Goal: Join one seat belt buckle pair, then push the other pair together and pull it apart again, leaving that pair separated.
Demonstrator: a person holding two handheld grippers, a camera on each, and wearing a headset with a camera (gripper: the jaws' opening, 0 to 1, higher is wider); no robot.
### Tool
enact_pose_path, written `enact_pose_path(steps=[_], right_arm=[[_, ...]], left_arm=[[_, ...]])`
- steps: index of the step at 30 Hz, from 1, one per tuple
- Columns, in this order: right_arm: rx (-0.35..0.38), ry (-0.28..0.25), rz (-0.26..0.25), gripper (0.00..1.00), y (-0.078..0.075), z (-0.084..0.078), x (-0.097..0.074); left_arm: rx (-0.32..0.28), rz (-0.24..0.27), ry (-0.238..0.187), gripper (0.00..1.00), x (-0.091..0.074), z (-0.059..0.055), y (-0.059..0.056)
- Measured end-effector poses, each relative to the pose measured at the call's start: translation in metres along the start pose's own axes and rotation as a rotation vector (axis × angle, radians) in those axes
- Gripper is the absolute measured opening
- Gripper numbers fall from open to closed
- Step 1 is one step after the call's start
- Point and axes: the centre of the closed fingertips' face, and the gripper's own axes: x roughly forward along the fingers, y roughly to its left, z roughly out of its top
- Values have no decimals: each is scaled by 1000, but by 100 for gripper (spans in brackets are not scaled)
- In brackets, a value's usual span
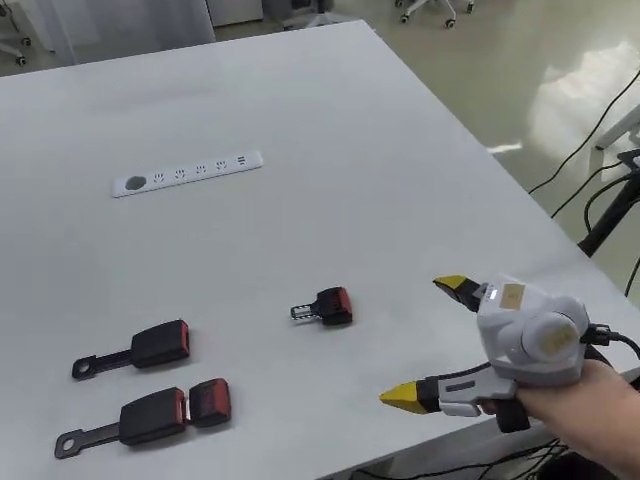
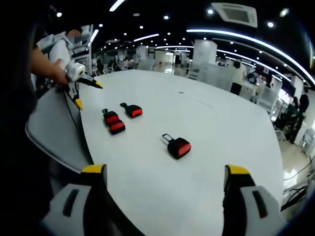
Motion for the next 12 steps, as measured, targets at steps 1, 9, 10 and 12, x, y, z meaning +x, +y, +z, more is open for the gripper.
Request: enact_pose_path(steps=[1, 9, 10, 12], right_arm=[[1, -11, -11, 100, -2, 1, -1], [-2, 9, 19, 100, 6, -1, 1], [-4, 20, 22, 100, 7, -2, 2], [-8, 28, 28, 100, 11, -2, 2]], left_arm=[[-5, -5, -3, 100, 0, 0, -1], [-27, 15, -18, 100, -8, 0, 0], [-34, 16, -19, 100, -9, 0, 0], [-35, 18, -25, 100, -10, 1, 0]])
